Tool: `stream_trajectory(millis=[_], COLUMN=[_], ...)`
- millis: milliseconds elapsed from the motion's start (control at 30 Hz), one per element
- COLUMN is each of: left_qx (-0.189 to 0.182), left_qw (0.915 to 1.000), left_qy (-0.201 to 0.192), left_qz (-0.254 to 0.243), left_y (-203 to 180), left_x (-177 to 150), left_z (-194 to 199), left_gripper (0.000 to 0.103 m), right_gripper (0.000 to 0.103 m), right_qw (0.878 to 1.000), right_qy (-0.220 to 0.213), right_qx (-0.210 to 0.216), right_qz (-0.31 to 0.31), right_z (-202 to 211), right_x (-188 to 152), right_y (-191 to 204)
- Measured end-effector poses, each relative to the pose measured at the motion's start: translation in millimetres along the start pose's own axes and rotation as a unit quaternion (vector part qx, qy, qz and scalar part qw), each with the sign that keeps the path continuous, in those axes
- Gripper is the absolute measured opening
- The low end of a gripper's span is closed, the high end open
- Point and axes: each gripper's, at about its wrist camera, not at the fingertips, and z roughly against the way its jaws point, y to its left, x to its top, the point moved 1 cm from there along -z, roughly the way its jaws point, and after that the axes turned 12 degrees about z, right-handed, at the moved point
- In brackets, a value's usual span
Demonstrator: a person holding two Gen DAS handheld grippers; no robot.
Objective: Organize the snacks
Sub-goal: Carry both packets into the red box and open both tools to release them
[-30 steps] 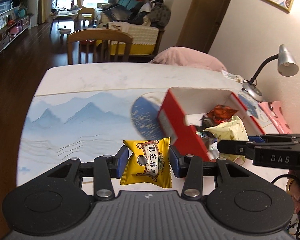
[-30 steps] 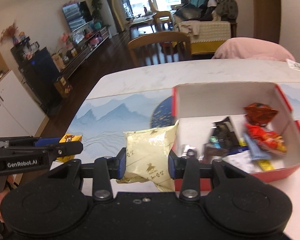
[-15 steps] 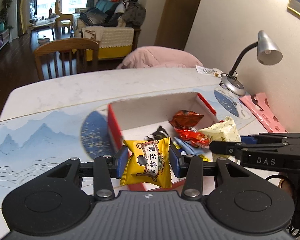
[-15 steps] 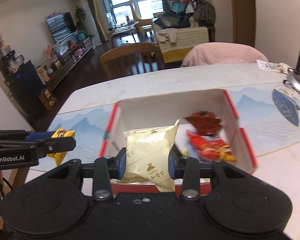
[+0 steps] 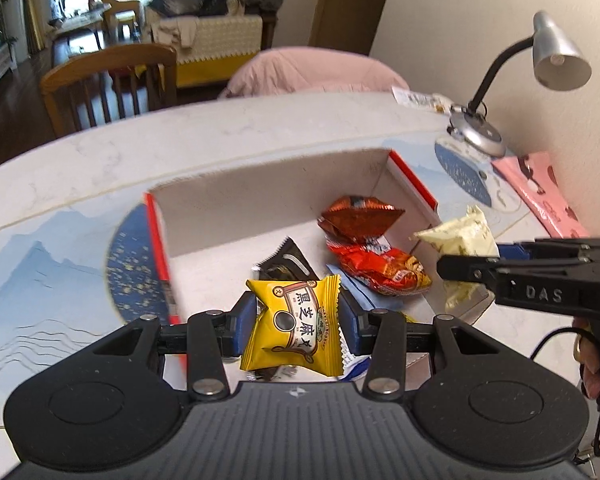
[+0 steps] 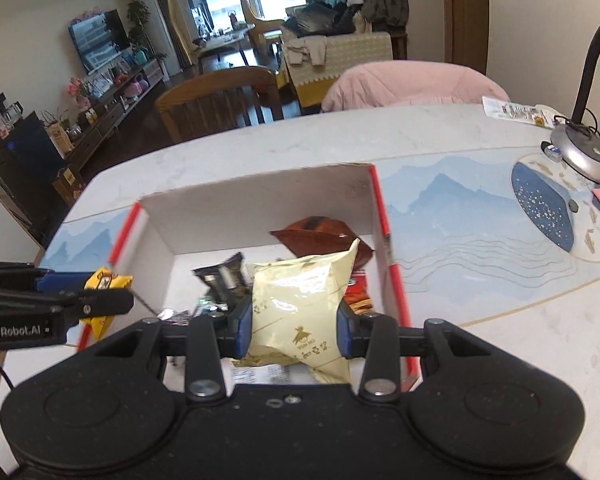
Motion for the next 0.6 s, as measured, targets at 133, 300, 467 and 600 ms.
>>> stream_trajectory(millis=[133,300,467,600], left_qx=[0.020,0.038,0.058,0.072], left_qw=[0.9997,0.9988,0.9972,0.9961], left_qy=[0.009,0.017,0.030,0.041], left_qz=[-0.012,-0.025,-0.035,-0.031], left_y=[-8.4,-13.9,-17.4,-15.5], left_x=[3.4,7.0,9.0,7.7], left_z=[-20.7,-39.8,-58.3,-70.7], left_gripper=[0.043,0.043,0.044,0.044], right_gripper=[0.038,0.038,0.038,0.038], right_qw=[1.000,0.999,0.998,0.997], right_qy=[0.014,0.027,0.038,0.044], right_qx=[0.003,0.011,0.020,0.025], right_qz=[0.017,0.033,0.050,0.056], right_z=[-14.6,-34.2,-53.5,-60.8], right_x=[2.1,8.0,15.6,17.5], right_y=[-2.0,1.0,-0.5,-2.5])
